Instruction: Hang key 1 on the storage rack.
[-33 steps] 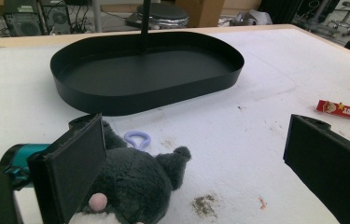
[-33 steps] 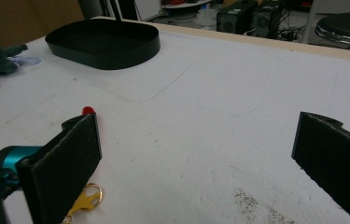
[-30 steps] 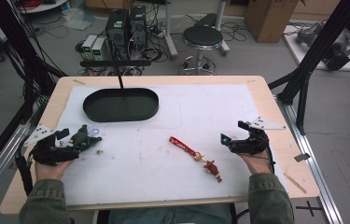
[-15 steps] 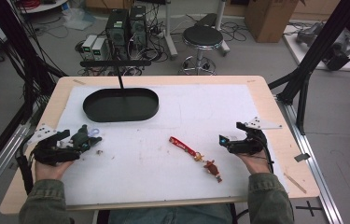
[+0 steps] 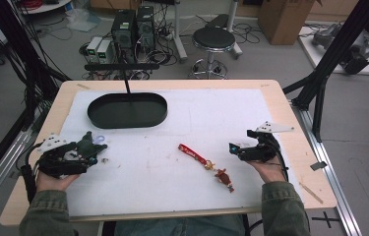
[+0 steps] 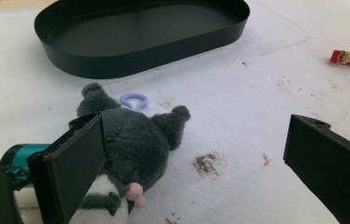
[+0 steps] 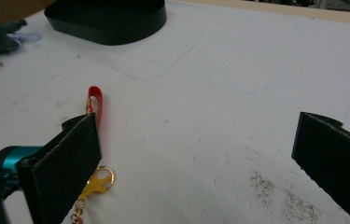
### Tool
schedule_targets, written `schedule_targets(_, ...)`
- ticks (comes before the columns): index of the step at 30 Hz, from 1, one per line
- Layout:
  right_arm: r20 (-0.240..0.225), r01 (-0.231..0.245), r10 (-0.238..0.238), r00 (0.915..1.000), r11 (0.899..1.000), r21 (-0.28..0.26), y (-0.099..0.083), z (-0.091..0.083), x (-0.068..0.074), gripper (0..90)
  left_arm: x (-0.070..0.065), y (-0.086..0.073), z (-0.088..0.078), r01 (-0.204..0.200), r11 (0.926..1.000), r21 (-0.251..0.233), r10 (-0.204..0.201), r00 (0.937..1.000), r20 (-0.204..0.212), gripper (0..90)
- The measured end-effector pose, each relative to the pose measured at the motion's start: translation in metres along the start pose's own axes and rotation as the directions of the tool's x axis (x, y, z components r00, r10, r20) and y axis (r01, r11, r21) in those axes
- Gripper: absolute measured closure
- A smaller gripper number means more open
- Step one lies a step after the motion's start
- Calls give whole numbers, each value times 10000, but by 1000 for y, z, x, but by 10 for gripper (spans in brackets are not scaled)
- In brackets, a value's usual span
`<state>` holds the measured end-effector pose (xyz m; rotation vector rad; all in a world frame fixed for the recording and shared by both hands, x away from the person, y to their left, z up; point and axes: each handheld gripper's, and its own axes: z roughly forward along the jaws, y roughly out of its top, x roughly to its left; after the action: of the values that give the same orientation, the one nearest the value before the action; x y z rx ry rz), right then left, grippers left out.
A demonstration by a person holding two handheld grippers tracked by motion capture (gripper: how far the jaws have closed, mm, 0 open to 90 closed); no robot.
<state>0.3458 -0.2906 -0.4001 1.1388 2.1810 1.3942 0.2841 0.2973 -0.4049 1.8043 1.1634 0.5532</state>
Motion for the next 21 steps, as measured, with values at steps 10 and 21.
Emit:
schedule_targets(10, -424, 83, -71, 9991, 9996, 276, 18, 10, 10, 3, 1, 0, 1, -7, 10000, 32, 7, 9999, -101, 61)
schedule_targets(21, -1108, 876, -749, 9910, 9895, 1152, 33, 41, 36, 3, 2, 0, 2, 10, 10000, 22, -10, 9999, -103, 62)
